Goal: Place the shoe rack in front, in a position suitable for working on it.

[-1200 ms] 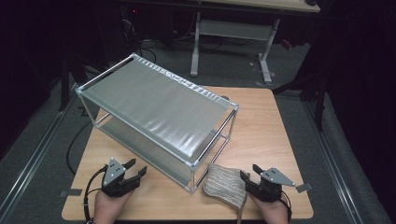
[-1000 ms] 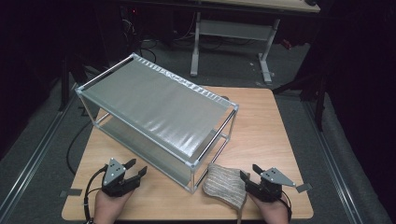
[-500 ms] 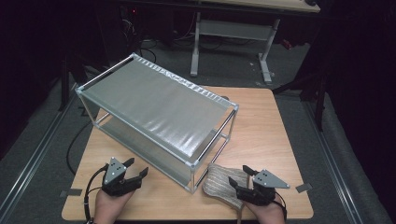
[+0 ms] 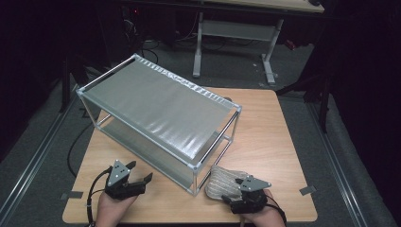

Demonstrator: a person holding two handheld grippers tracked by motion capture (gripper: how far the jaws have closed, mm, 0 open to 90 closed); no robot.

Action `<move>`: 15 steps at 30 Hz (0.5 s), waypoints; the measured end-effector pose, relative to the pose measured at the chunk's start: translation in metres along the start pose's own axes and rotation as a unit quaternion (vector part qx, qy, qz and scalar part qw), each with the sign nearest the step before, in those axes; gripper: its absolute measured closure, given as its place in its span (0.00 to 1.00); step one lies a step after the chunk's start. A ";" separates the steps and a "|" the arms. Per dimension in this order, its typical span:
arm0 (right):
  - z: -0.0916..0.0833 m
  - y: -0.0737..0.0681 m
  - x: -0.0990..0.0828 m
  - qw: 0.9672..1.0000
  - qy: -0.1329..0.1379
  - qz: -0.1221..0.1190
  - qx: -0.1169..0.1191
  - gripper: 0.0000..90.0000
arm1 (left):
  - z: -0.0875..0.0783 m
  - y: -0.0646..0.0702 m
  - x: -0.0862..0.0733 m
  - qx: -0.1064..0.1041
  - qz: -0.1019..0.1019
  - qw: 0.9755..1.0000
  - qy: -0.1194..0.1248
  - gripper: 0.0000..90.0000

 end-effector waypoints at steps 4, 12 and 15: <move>-0.001 0.001 0.000 1.000 0.000 0.011 0.003 0.32 | -0.001 0.000 0.001 0.007 -0.002 1.000 0.004 0.24; -0.005 0.001 -0.002 1.000 0.018 0.003 0.014 0.70 | -0.001 0.002 0.003 -0.007 -0.005 1.000 0.011 0.25; -0.007 0.001 0.000 1.000 0.021 0.005 0.010 0.74 | -0.001 0.005 0.003 -0.014 0.002 1.000 0.015 0.25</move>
Point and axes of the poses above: each handheld gripper's, and its own axes: z roughly forward along the jaws, x roughly out of its top, y roughly to its right, the point moved 2 cm from there along z, roughly forward along the jaws, and after that the axes turned 12 degrees about z, right-handed, at the moved point
